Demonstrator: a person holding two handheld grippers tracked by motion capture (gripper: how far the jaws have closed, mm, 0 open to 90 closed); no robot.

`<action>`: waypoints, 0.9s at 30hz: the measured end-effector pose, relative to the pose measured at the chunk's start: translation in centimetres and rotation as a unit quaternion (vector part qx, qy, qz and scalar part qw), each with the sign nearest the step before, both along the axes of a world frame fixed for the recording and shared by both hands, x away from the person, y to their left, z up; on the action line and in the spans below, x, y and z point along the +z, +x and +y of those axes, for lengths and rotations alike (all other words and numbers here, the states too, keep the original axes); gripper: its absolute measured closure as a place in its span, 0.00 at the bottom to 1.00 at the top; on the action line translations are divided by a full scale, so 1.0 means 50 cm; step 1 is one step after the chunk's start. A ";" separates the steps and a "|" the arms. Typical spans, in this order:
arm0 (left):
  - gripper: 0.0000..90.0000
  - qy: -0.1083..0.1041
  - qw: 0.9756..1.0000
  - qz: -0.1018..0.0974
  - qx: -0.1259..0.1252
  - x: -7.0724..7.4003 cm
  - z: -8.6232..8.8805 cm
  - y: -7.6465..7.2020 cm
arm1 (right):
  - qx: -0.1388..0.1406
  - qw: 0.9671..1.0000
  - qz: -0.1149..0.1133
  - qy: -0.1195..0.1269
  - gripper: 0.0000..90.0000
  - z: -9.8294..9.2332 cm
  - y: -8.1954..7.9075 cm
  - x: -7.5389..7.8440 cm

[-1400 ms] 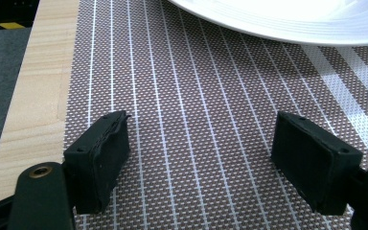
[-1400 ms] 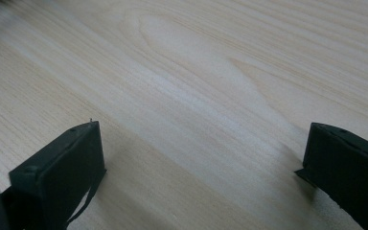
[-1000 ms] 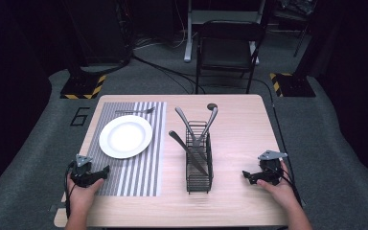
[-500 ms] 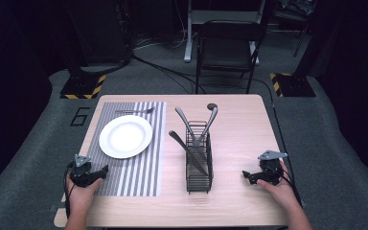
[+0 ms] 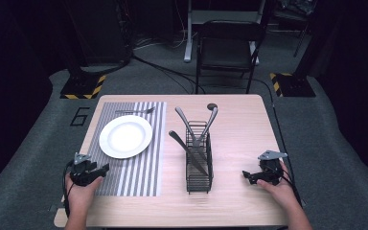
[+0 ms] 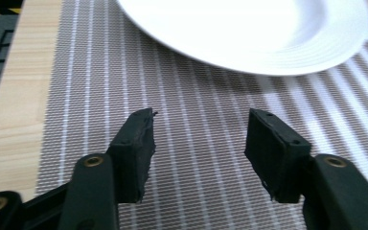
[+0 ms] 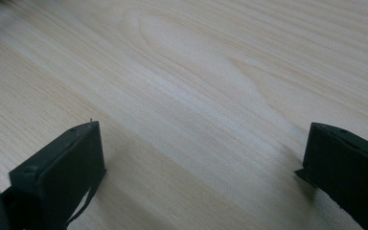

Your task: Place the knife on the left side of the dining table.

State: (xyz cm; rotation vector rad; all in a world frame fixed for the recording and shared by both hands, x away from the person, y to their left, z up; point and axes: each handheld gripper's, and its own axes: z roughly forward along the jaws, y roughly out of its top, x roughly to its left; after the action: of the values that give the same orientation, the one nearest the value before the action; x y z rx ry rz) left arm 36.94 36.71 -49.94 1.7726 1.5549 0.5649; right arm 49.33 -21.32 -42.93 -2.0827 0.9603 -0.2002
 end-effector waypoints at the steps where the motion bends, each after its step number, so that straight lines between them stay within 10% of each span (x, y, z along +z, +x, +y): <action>1: 0.50 0.001 1.000 -0.005 0.001 0.005 -0.003 0.000 | 0.000 1.000 0.000 0.000 0.00 0.000 0.000 0.000; 27: 0.55 -0.046 0.996 -0.006 -0.080 0.111 -0.118 -0.004 | 0.002 1.000 0.000 -0.002 0.00 0.001 0.000 0.000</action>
State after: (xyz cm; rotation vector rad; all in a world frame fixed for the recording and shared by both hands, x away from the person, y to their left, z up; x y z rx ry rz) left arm 36.75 30.81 -44.38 1.8010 1.3922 0.4185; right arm 49.31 -21.27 -42.93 -2.0885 0.9565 -0.2014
